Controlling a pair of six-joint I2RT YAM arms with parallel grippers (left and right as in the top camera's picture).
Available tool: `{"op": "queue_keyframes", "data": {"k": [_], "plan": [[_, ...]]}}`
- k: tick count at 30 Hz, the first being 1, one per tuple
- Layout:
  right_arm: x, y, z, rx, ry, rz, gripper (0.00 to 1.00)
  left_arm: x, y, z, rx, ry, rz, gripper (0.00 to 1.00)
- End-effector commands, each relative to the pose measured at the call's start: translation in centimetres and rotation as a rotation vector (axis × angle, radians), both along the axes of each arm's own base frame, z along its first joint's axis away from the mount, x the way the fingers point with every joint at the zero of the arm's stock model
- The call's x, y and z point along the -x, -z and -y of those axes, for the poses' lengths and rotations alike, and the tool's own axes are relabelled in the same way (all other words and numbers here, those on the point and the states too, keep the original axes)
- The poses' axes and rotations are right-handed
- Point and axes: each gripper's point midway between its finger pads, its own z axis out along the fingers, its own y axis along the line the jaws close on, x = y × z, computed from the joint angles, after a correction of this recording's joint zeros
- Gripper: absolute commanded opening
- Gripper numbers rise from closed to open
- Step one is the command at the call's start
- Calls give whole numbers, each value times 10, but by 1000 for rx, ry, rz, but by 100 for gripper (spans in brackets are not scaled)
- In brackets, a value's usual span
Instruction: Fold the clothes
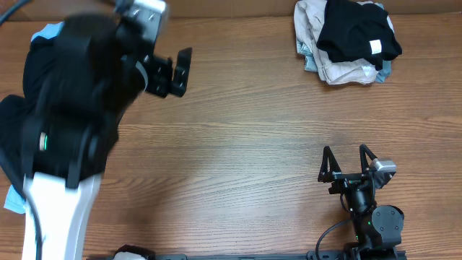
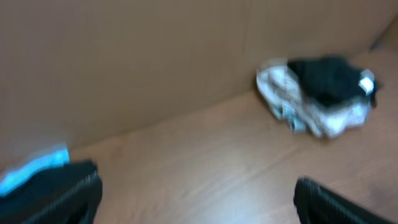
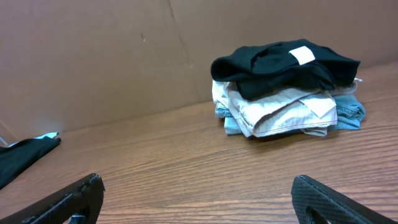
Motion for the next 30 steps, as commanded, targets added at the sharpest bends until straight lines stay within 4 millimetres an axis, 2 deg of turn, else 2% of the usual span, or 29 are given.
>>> {"op": "queue_keyframes", "data": {"k": [1,3,10,14,22,30], "plan": [[0,1,1,-7,9,4,100,12,44,-6,17,-22,21,100],[0,1,1,-7,9,4,100,21,58,-8,44,-25,93,100],[0,1,1,-8,9,5,100,59,143,-16,77,-12,202,100],[0,1,1,-7,9,5,100,76,182,-26,108,-28,258,100],[0,1,1,-8,9,5,100,96,216,-54,196,-105,393,100],[0,1,1,-7,9,5,100,105,244,-67,190,-137,426,100]]}}
